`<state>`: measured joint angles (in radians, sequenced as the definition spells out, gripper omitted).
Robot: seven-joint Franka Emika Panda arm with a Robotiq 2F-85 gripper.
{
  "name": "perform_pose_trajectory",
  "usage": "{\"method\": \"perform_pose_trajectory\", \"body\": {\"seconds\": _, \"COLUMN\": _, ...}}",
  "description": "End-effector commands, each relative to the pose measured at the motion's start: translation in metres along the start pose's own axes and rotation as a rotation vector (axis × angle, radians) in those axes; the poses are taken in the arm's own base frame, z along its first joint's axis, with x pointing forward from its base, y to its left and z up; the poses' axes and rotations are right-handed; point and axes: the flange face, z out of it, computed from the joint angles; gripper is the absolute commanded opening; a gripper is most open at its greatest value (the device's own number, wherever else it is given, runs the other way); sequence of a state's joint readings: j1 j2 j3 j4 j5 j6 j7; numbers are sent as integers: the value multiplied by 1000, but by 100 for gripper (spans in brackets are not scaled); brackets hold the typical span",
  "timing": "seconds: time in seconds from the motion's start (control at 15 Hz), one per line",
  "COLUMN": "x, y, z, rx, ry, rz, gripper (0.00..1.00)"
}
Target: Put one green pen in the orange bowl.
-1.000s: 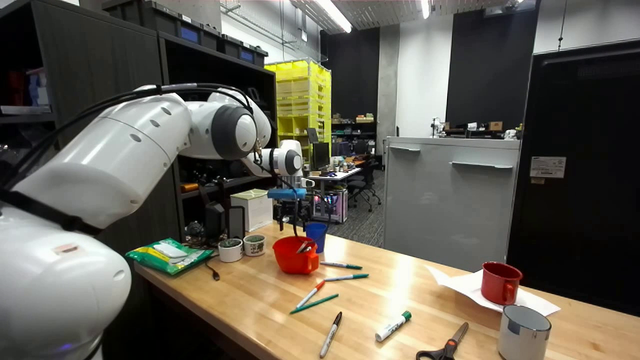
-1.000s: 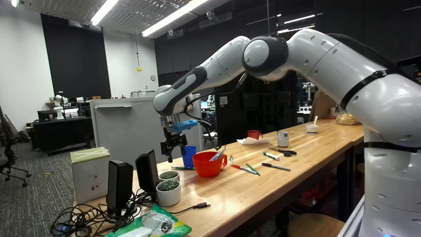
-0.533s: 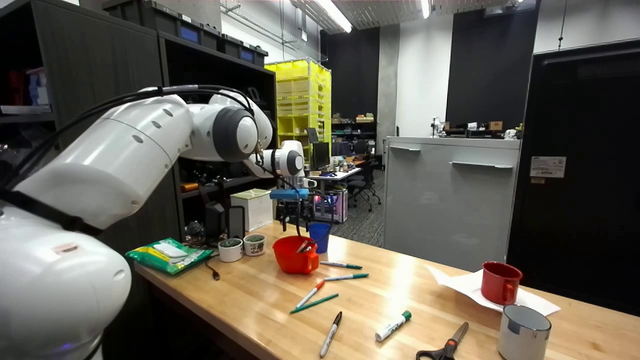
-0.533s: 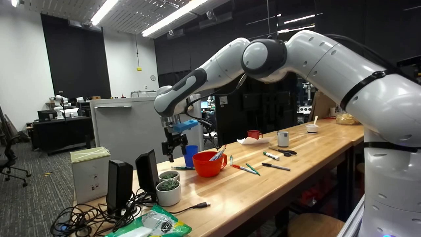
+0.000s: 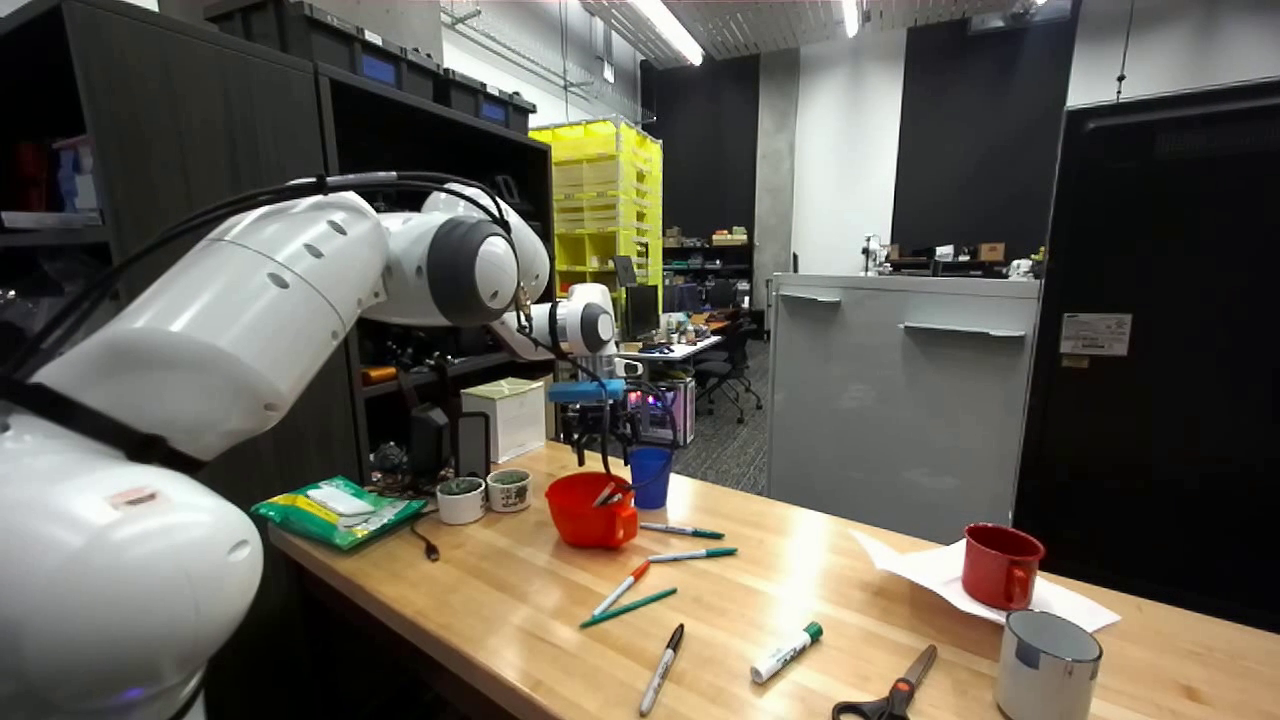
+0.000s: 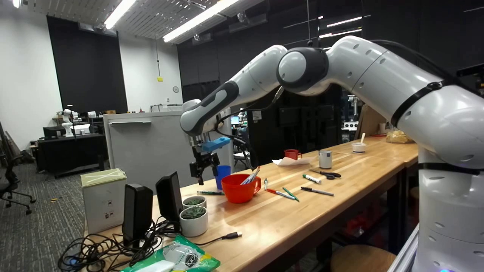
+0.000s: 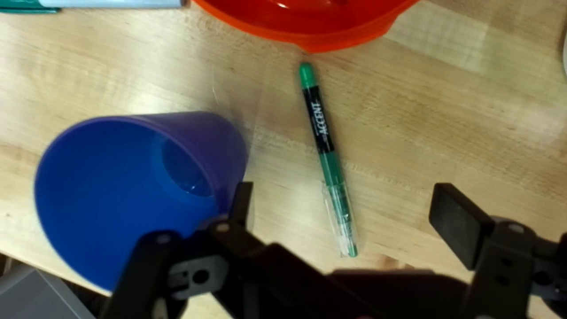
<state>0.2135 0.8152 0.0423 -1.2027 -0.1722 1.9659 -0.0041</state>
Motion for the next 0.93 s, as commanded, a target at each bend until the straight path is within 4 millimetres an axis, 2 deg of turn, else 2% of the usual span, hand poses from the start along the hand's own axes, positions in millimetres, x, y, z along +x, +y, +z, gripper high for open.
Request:
{"method": "perform_pose_trajectory", "body": {"seconds": 0.0, "x": 2, "y": 3, "z": -2, "rx": -37, "ry": 5, "rz": 29, "gripper": 100}}
{"method": "perform_pose_trajectory", "body": {"seconds": 0.13, "x": 2, "y": 3, "z": -2, "rx": -37, "ry": 3, "rz": 26, "gripper": 100}}
{"method": "perform_pose_trajectory", "body": {"seconds": 0.6, "x": 4, "y": -17, "z": 2, "rx": -34, "ry": -15, "rz": -48, "gripper": 100}}
{"method": "perform_pose_trajectory", "body": {"seconds": 0.87, "x": 4, "y": -22, "z": 6, "rx": -32, "ry": -22, "rz": -69, "gripper": 100}}
